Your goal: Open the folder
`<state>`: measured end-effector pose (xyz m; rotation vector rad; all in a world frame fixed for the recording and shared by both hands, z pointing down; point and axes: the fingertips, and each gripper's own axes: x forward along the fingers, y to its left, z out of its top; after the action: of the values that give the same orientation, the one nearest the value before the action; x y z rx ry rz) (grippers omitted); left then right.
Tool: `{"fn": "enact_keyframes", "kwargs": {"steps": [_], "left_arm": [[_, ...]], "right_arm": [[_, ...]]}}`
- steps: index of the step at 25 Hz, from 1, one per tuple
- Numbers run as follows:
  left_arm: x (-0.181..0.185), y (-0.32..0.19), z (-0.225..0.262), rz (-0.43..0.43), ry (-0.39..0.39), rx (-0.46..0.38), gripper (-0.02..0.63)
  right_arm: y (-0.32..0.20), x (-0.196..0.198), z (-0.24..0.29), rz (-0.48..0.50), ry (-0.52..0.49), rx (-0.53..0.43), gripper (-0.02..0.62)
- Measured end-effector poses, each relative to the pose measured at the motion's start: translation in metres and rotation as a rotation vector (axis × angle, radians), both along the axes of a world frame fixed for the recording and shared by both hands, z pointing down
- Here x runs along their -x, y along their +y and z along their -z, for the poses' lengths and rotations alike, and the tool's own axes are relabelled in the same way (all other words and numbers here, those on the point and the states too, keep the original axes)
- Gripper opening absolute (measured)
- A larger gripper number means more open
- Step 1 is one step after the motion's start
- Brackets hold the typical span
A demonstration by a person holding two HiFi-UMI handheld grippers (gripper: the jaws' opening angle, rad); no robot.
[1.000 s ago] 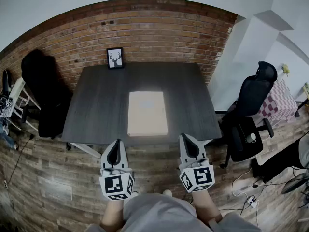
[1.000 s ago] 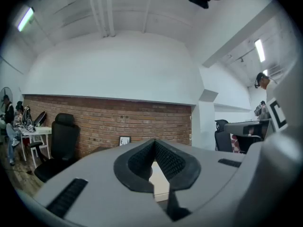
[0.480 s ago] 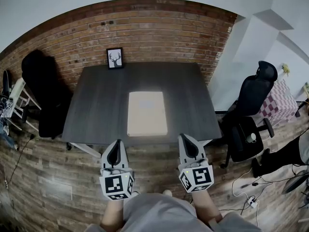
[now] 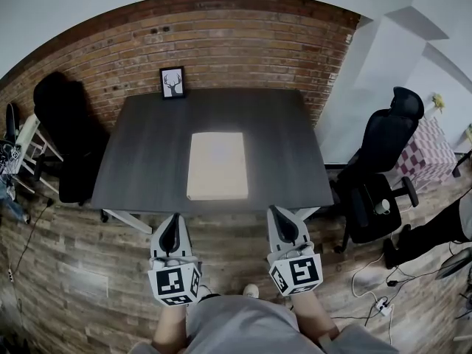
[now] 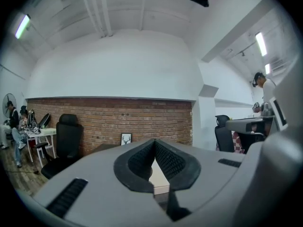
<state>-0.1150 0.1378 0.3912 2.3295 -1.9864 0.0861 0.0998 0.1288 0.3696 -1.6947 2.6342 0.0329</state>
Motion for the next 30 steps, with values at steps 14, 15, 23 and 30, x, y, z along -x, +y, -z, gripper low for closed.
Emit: {"fn": "enact_keyframes", "kwargs": {"steps": [14, 15, 23, 30], "left_arm": [[-0.04, 0.018, -0.002, 0.037, -0.025, 0.005, 0.002], [-0.04, 0.016, -0.002, 0.036, -0.027, 0.006, 0.002], [-0.022, -0.027, -0.005, 0.032, -0.025, 0.002, 0.002], [0.002, -0.106, -0.005, 0.006, -0.031, -0.015, 0.002]], "right_arm": [[0.013, -0.039, -0.015, 0.029, -0.026, 0.031, -0.002], [0.011, -0.038, -0.016, 0.029, -0.025, 0.032, -0.002], [-0.034, -0.022, -0.019, 0.011, -0.025, 0.036, -0.002], [-0.114, 0.0, -0.019, -0.021, -0.012, 0.028, -0.002]]}}
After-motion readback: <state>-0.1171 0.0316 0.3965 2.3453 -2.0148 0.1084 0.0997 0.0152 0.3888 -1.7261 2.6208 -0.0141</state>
